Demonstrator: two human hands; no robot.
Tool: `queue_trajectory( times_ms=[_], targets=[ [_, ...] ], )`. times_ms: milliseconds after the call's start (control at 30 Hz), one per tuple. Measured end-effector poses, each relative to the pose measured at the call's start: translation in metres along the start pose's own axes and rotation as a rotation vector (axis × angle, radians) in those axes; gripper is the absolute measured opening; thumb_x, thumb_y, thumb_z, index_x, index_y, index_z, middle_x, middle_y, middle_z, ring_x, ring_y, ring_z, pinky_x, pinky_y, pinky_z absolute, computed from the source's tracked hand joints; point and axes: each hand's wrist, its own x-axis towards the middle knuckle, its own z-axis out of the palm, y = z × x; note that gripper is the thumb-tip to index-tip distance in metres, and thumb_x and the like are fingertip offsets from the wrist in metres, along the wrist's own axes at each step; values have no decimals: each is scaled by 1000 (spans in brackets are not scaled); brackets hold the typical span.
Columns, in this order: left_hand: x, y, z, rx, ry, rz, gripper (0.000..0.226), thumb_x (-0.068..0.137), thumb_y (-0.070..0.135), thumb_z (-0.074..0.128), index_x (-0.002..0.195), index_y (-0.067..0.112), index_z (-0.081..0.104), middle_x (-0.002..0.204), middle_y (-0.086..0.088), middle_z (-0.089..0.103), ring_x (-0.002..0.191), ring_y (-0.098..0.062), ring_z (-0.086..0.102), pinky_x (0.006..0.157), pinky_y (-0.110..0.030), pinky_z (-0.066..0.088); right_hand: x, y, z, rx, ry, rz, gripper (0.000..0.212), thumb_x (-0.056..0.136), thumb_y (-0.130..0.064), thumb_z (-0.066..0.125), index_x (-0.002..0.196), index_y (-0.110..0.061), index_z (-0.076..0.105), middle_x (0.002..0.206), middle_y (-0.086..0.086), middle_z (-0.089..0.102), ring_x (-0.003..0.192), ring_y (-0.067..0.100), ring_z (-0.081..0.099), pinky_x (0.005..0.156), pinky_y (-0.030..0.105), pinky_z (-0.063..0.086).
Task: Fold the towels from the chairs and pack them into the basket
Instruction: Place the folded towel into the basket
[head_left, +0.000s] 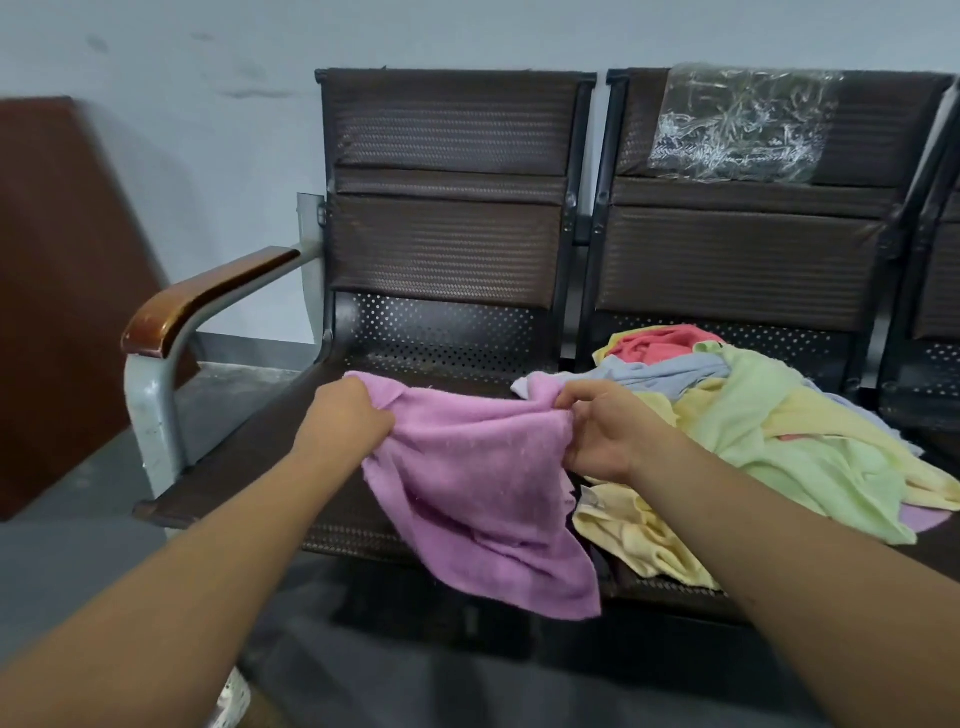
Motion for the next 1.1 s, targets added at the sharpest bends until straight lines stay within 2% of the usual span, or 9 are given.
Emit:
queue_trajectory(
  times_ms=[100, 200, 300, 367, 533, 633, 867, 1033, 1100],
  targets=[
    [1, 0, -6, -35, 162, -2, 36, 90, 8, 54, 121, -7, 44, 103, -25, 62, 92, -42, 64, 77, -43, 52, 8, 6, -1, -94, -99, 131, 23, 81, -27, 71, 93, -8, 64, 81, 9, 62, 71, 21, 60, 69, 32, 56],
    [-6, 5, -14, -165, 215, 120, 38, 93, 7, 55, 121, -2, 32, 94, -18, 55, 80, -35, 57, 68, -41, 43, 14, 11, 3, -268, -121, 266, 20, 78, -23, 74, 88, -7, 67, 84, 10, 67, 82, 22, 66, 83, 38, 57],
    [-5, -1, -16, -129, 189, 169, 15, 97, 13, 49, 110, 7, 46, 87, -10, 58, 76, -29, 58, 67, -37, 45, 14, 14, 7, -340, -56, 258, 13, 89, -24, 69, 87, -11, 70, 92, 11, 69, 97, 27, 63, 100, 42, 48],
    [-1, -6, -19, -163, 123, 81, 16, 95, 15, 45, 94, 6, 58, 83, -9, 62, 80, -27, 60, 67, -35, 47, 19, 13, 8, -211, 9, 62, 18, 94, -22, 62, 83, -9, 68, 85, 10, 67, 89, 24, 61, 91, 37, 49],
    [5, -13, -27, -1321, -217, -384, 21, 92, 10, 40, 87, 6, 60, 74, -7, 64, 62, -19, 66, 55, -28, 57, 27, -2, -4, 225, 154, -286, 28, 104, -25, 46, 101, -6, 66, 105, 14, 68, 102, 26, 63, 87, 38, 52],
    [7, -20, -30, -1590, -298, -404, 31, 93, 9, 34, 76, 9, 60, 67, -3, 61, 59, -15, 62, 55, -18, 56, 29, -2, -11, 173, 223, -240, 38, 104, -30, 45, 122, -1, 62, 120, 18, 67, 114, 30, 62, 100, 44, 48],
    [16, -24, -44, -1629, -183, -336, 26, 98, 17, 45, 80, 8, 62, 76, -8, 68, 79, -20, 67, 66, -28, 57, 7, -19, 13, 199, 218, -270, 26, 105, -17, 40, 103, -1, 61, 97, 16, 67, 88, 28, 64, 77, 37, 52],
    [36, 1, -96, -1166, 8, -170, 17, 90, 19, 58, 90, 4, 64, 81, -8, 63, 77, -23, 59, 66, -32, 50, -15, -76, 31, 159, 219, -437, 32, 103, -19, 50, 115, 8, 61, 111, 21, 71, 100, 31, 69, 76, 39, 57],
    [44, 15, -132, -1194, 34, -92, 18, 96, 15, 53, 100, 2, 65, 86, -9, 65, 80, -22, 61, 67, -32, 52, -35, -107, 40, 142, 222, -526, 28, 104, -21, 49, 103, 4, 63, 88, 13, 75, 88, 25, 68, 76, 35, 54]
  ],
)
